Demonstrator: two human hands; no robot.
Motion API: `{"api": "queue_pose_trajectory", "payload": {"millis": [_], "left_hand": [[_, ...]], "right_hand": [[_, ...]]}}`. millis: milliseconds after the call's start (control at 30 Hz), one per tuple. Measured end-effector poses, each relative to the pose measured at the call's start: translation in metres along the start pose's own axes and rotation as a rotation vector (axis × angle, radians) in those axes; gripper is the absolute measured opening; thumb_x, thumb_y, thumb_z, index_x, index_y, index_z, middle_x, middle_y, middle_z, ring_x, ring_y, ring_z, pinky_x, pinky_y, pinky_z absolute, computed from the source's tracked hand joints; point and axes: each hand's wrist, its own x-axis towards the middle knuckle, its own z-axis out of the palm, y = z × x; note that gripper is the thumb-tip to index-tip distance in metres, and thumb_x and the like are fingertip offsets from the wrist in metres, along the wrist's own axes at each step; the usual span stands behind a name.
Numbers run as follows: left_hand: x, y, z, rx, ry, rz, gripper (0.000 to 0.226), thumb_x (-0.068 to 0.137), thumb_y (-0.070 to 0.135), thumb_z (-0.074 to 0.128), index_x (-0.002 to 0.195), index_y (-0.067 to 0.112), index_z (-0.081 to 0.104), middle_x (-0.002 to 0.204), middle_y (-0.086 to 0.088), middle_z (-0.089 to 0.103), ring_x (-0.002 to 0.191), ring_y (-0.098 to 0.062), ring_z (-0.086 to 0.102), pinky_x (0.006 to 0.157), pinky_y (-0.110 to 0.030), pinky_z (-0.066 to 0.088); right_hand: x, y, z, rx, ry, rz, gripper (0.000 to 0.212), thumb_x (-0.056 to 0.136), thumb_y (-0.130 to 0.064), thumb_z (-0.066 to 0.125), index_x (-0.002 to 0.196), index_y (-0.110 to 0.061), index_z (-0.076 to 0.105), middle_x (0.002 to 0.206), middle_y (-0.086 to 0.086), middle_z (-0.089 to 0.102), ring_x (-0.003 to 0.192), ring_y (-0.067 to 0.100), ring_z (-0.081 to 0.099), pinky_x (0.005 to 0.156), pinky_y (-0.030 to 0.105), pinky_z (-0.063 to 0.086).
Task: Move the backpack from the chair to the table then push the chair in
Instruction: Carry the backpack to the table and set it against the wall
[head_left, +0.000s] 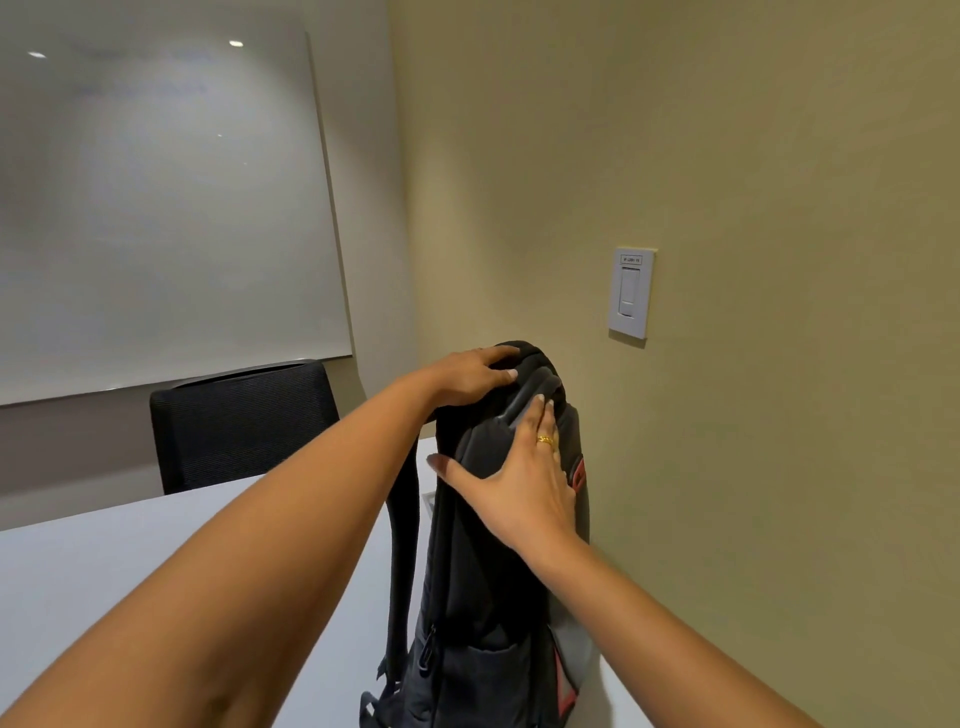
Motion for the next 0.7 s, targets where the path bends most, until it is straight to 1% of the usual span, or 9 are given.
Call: {"api": "queue_pose_trajectory", "payload": {"millis": [67,167,333,400,500,533,633,700], "left_hand": [[0.001,-0.002,0.0,-0.02,0.013,-0.01,0.046,0.097,0.032,0.035,0.142,0.027,0.025,0.151,-0.008,0.028,0.137,-0.029,0.027,0.113,-0.04,0.022],[0.002,-0.006,0.003,-0.034,0.065,-0.019,0.044,0.098,0.024,0.032,0.142,0.026,0.027,0.151,-0.009,0.029,0.136,-0.03,0.028,0.112,-0.04,0.022],[0.006,-0.007,0.01,-0.023,0.142,-0.062,0.045,0.097,0.02,0.031,0.141,0.028,0.028,0.149,-0.01,0.033,0.133,-0.03,0.033,0.109,-0.039,0.027],[0.008,-0.006,0.015,-0.018,0.174,-0.099,0.046,0.096,0.021,0.03,0.141,0.03,0.027,0.148,-0.01,0.035,0.13,-0.031,0.037,0.108,-0.041,0.031],[0.011,-0.002,0.022,-0.024,0.225,-0.179,0.049,0.094,0.021,0.028,0.14,0.035,0.026,0.147,-0.009,0.035,0.128,-0.032,0.039,0.105,-0.048,0.035],[0.012,0.001,0.024,-0.028,0.241,-0.2,0.05,0.093,0.021,0.027,0.14,0.035,0.025,0.148,-0.01,0.032,0.13,-0.033,0.036,0.106,-0.05,0.033],[0.011,0.012,0.036,-0.043,0.304,-0.256,0.053,0.091,0.018,0.025,0.141,0.034,0.023,0.153,-0.01,0.022,0.137,-0.035,0.023,0.109,-0.056,0.024],[0.009,0.024,0.045,-0.081,0.347,-0.296,0.052,0.091,0.018,0.024,0.141,0.033,0.023,0.156,-0.007,0.013,0.141,-0.032,0.01,0.11,-0.061,0.015]], "right_hand": [[0.001,0.0,0.002,-0.014,0.009,-0.011,0.122,0.063,-0.074,0.057,0.141,-0.019,-0.019,0.155,0.003,-0.013,0.142,0.021,-0.004,0.111,0.049,0.02],[0.003,0.003,0.002,-0.011,0.017,-0.057,0.117,0.068,-0.067,0.06,0.141,-0.019,-0.018,0.156,0.002,-0.011,0.142,0.02,0.0,0.109,0.047,0.028],[0.009,0.016,-0.007,0.027,-0.038,-0.143,0.11,0.071,-0.058,0.062,0.143,-0.022,-0.013,0.156,-0.001,-0.01,0.142,0.018,0.007,0.109,0.044,0.031],[0.013,0.023,-0.014,0.044,-0.07,-0.169,0.11,0.07,-0.055,0.064,0.143,-0.023,-0.011,0.156,-0.001,-0.006,0.141,0.018,0.009,0.11,0.041,0.029],[0.022,0.037,-0.027,0.071,-0.147,-0.204,0.109,0.067,-0.052,0.064,0.144,-0.025,-0.008,0.156,-0.002,0.005,0.14,0.018,0.018,0.109,0.039,0.03],[0.025,0.043,-0.032,0.077,-0.177,-0.217,0.108,0.066,-0.052,0.063,0.144,-0.025,-0.007,0.156,-0.003,0.009,0.139,0.017,0.021,0.108,0.038,0.031],[0.038,0.062,-0.053,0.097,-0.299,-0.248,0.107,0.063,-0.051,0.061,0.144,-0.026,-0.003,0.154,-0.005,0.015,0.136,0.01,0.023,0.102,0.023,0.029],[0.05,0.075,-0.07,0.105,-0.405,-0.253,0.107,0.062,-0.047,0.063,0.145,-0.027,-0.001,0.153,-0.006,0.017,0.133,0.006,0.026,0.101,0.019,0.027]]}}
